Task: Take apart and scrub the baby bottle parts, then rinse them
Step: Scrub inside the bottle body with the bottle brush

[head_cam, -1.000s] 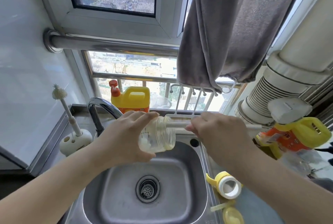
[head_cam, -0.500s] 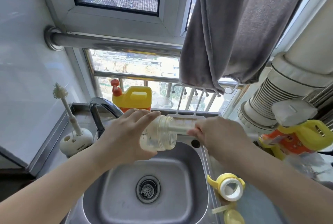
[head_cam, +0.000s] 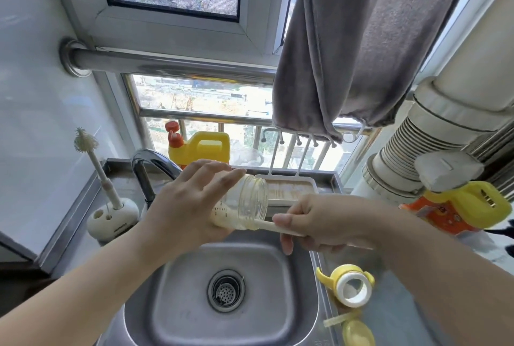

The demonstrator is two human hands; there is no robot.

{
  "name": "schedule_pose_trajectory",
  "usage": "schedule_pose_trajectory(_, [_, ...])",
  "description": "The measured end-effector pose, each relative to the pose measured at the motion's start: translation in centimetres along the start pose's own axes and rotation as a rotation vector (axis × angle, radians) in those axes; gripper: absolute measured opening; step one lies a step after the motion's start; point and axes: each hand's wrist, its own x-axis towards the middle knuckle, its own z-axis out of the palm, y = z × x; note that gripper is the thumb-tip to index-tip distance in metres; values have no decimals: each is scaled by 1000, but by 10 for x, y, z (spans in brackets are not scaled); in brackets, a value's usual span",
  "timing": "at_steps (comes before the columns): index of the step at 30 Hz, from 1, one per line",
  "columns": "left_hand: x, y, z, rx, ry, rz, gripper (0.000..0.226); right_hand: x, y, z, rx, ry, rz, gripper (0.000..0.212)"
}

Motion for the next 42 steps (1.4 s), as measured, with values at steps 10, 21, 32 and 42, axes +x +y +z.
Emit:
schedule_pose_trajectory(10, [-3, -4, -4, -37, 12, -117, 81, -11, 18, -1, -838, 877, -201, 36])
schedule_pose_trajectory(21, [-6, -16, -6, 51, -83, -84, 84, -4, 25, 4, -282, 434, -55, 39])
schedule_pose_trajectory(32, [-11, -22, -15, 9, -64, -100, 83, 3, 26, 6, -291, 445, -72, 40])
schedule_pose_trajectory(42, [-7, -15, -16, -73, -66, -130, 84, -13, 12, -12, -193, 380, 18, 40])
